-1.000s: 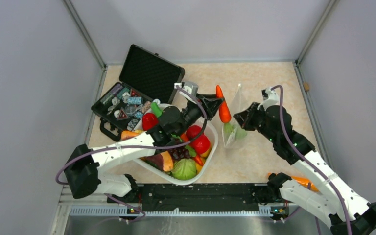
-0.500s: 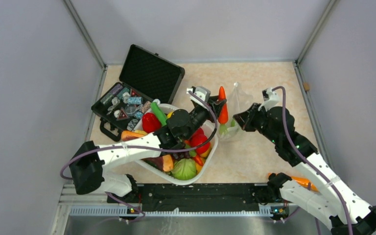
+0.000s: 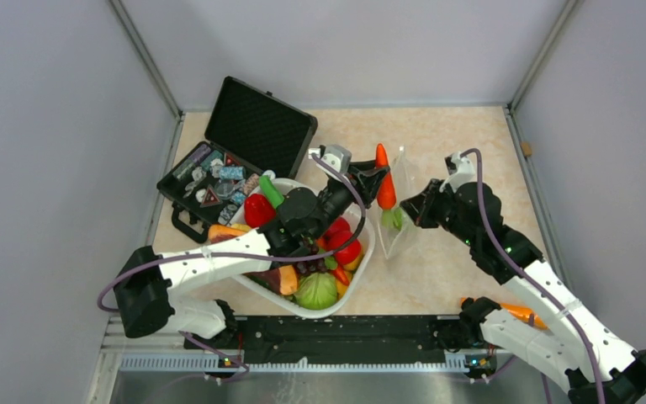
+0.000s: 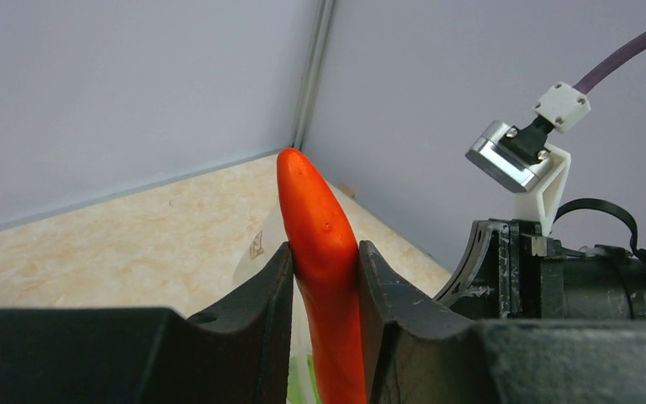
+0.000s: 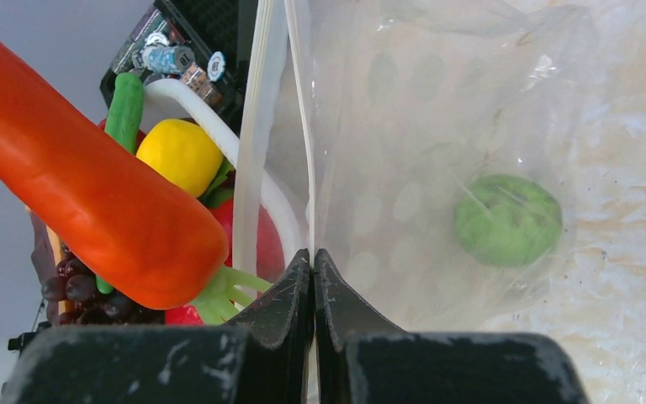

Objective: Place the food in the zip-top bag and seal the zipper

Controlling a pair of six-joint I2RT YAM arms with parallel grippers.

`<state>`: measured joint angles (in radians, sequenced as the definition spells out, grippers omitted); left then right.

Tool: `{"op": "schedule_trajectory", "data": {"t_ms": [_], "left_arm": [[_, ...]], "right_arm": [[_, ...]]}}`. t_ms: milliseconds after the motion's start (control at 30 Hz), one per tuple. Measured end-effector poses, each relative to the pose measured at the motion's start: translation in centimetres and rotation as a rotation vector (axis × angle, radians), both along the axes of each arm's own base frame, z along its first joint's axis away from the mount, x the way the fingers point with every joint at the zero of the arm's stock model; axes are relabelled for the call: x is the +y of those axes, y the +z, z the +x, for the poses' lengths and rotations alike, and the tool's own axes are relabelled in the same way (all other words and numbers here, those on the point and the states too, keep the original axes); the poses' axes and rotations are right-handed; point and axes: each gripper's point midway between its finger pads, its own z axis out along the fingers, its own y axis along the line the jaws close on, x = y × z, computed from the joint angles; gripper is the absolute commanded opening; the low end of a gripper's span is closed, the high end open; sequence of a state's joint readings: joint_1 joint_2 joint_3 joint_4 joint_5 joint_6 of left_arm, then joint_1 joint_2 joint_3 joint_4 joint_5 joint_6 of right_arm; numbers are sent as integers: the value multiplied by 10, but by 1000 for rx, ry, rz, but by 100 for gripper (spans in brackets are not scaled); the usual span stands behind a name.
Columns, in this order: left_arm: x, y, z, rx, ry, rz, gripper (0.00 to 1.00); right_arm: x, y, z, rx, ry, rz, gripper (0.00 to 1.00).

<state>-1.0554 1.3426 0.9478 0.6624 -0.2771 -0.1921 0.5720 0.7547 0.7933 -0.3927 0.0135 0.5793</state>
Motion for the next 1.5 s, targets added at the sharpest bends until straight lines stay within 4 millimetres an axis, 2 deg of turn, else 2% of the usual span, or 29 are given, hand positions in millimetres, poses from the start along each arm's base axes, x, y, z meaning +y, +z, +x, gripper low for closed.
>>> {"op": "schedule_trajectory", "data": {"t_ms": [133, 333, 633, 933, 1200, 1400, 1500], "left_arm": [[2, 6, 0, -11, 9, -20, 12], [4, 5, 4, -19, 32, -7, 11], [-14, -39, 13, -2, 54, 116, 13], [-25, -45, 1, -38, 15, 172, 19], [-33, -62, 1, -12, -4, 259, 29], [-37, -63, 7, -11, 6, 333, 43], [-42, -57, 8, -4, -5, 366, 54]], "right_arm": [[0, 0, 0, -1, 2, -1, 0], [4, 1, -3, 0, 30, 10, 0], [12, 11, -5, -5, 49, 66, 0], [7, 21, 2, -5, -31, 138, 0], [10, 31, 5, -23, -41, 183, 0], [11, 33, 4, -24, -29, 190, 0], [10, 32, 2, -21, -30, 188, 0]]}}
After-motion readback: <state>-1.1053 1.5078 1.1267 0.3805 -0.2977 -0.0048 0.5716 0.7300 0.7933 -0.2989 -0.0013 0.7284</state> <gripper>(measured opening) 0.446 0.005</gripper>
